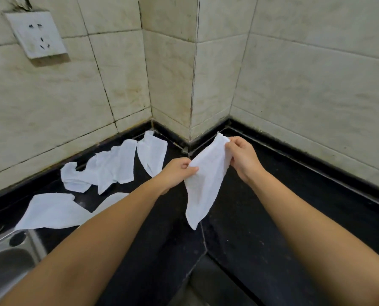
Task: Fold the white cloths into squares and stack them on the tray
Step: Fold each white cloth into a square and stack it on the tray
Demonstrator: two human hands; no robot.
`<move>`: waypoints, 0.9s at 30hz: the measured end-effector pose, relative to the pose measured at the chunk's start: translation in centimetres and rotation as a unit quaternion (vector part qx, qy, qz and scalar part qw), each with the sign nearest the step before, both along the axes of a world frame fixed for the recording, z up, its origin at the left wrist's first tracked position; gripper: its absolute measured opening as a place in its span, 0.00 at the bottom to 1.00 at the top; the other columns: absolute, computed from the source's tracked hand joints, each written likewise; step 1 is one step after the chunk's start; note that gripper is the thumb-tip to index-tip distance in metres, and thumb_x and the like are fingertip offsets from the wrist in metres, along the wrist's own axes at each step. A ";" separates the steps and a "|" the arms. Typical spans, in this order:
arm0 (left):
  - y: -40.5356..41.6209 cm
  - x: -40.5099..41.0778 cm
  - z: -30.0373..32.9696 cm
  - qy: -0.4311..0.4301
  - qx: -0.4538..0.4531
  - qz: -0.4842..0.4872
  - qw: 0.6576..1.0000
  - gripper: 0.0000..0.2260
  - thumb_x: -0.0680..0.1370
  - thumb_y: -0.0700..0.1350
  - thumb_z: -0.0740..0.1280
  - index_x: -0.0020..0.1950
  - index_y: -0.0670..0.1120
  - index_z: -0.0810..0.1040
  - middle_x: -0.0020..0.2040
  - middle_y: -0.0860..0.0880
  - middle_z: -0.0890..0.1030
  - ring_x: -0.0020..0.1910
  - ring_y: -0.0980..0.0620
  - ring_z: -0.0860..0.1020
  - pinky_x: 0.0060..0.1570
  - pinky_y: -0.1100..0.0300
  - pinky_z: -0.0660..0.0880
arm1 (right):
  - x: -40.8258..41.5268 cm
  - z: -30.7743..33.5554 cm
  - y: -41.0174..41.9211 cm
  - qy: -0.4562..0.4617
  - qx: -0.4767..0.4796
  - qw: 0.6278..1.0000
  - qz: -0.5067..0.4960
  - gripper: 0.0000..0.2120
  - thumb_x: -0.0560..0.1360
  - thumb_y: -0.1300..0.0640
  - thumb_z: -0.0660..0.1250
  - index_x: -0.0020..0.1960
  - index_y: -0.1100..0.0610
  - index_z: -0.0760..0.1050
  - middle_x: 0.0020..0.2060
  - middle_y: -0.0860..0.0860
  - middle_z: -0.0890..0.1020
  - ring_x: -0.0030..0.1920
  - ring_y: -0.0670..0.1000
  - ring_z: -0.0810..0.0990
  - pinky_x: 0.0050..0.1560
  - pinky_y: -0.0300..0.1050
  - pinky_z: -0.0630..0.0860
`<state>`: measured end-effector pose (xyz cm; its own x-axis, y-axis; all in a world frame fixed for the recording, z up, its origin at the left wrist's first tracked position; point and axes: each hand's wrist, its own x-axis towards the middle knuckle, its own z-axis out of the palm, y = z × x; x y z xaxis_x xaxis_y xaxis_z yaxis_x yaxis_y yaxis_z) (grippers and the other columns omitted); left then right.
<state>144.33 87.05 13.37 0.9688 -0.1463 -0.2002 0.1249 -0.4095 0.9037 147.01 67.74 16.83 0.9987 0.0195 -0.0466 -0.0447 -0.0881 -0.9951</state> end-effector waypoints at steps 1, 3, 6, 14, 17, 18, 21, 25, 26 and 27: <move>-0.6 0.4 0.1 -0.007 -0.004 0.003 1.000 0.06 0.78 0.47 0.66 0.45 0.46 0.78 0.49 0.42 0.81 0.48 0.48 0.79 0.48 0.57 0.73 | 0.4 -0.3 -1.0 0.007 -0.022 1.000 0.004 0.06 0.75 0.57 0.61 0.49 0.53 0.76 0.48 0.53 0.78 0.50 0.54 0.77 0.51 0.52 0.75; -2.1 1.4 0.6 -0.034 -0.002 0.000 0.999 0.06 0.78 0.46 0.66 0.41 0.50 0.76 0.42 0.49 0.80 0.44 0.53 0.77 0.45 0.61 0.71 | 1.0 -0.9 -2.6 0.027 -0.083 0.995 0.041 0.09 0.76 0.54 0.64 0.53 0.57 0.77 0.48 0.52 0.80 0.48 0.51 0.78 0.49 0.47 0.74; -4.1 3.2 1.3 -0.051 0.014 -0.025 0.998 0.05 0.77 0.45 0.67 0.41 0.49 0.78 0.39 0.53 0.78 0.40 0.57 0.75 0.41 0.63 0.70 | 1.9 -1.2 -4.6 0.020 -0.129 0.991 0.027 0.12 0.77 0.56 0.65 0.46 0.66 0.79 0.41 0.52 0.80 0.43 0.48 0.76 0.47 0.43 0.71; -3.7 8.6 1.6 -0.022 0.079 0.015 0.997 0.09 0.77 0.44 0.67 0.38 0.43 0.79 0.37 0.46 0.78 0.37 0.52 0.75 0.42 0.59 0.69 | 7.5 0.8 -10.1 -0.015 -0.092 0.988 -0.122 0.08 0.77 0.58 0.65 0.49 0.60 0.82 0.49 0.53 0.82 0.49 0.50 0.76 0.49 0.44 0.71; -3.5 10.1 2.1 -0.025 -0.001 0.080 0.996 0.08 0.76 0.45 0.69 0.43 0.41 0.81 0.42 0.42 0.81 0.42 0.48 0.77 0.46 0.54 0.73 | 8.8 1.4 -11.6 -0.014 -0.057 0.988 -0.143 0.07 0.77 0.56 0.66 0.46 0.57 0.81 0.43 0.50 0.81 0.46 0.50 0.76 0.48 0.45 0.72; -3.6 10.5 2.1 -0.022 -0.032 0.092 0.995 0.07 0.75 0.46 0.69 0.43 0.42 0.81 0.43 0.42 0.82 0.43 0.47 0.78 0.48 0.53 0.74 | 8.9 1.4 -12.1 -0.018 -0.050 0.989 -0.141 0.07 0.77 0.56 0.66 0.45 0.57 0.80 0.41 0.49 0.80 0.44 0.49 0.76 0.48 0.45 0.72; -3.9 10.3 1.7 -0.006 -0.092 0.095 0.991 0.04 0.76 0.45 0.68 0.47 0.45 0.81 0.48 0.44 0.82 0.50 0.48 0.79 0.56 0.54 0.75 | 8.7 0.4 -13.2 -0.010 -0.041 0.991 -0.126 0.08 0.77 0.56 0.66 0.50 0.59 0.81 0.43 0.51 0.82 0.45 0.49 0.78 0.52 0.45 0.76; -3.7 8.2 -1.0 0.067 -0.096 0.058 0.992 0.08 0.79 0.45 0.65 0.54 0.44 0.79 0.57 0.43 0.81 0.58 0.48 0.78 0.62 0.55 0.74 | 6.1 -3.3 -14.0 0.021 -0.056 0.995 -0.076 0.07 0.77 0.61 0.66 0.50 0.59 0.81 0.41 0.52 0.83 0.43 0.50 0.79 0.43 0.38 0.77; -3.5 7.4 -1.9 0.089 -0.078 0.047 0.992 0.08 0.79 0.45 0.65 0.55 0.44 0.79 0.56 0.43 0.80 0.57 0.49 0.78 0.61 0.55 0.74 | 4.9 -4.5 -14.1 0.036 -0.078 0.994 -0.066 0.06 0.77 0.62 0.66 0.49 0.59 0.82 0.41 0.51 0.83 0.42 0.48 0.79 0.42 0.35 0.76; -3.3 6.5 -2.8 0.110 -0.063 0.043 0.991 0.07 0.79 0.45 0.65 0.54 0.44 0.79 0.55 0.44 0.80 0.55 0.50 0.78 0.60 0.56 0.73 | 3.8 -5.9 -14.1 0.055 -0.094 0.992 -0.056 0.06 0.76 0.63 0.66 0.49 0.59 0.82 0.41 0.51 0.83 0.41 0.47 0.78 0.42 0.35 0.76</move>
<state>150.87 83.74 10.53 0.9133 -0.1024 -0.3942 0.3547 -0.2754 0.8935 150.84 53.61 10.92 0.9829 -0.1103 -0.1475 -0.1718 -0.2602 -0.9502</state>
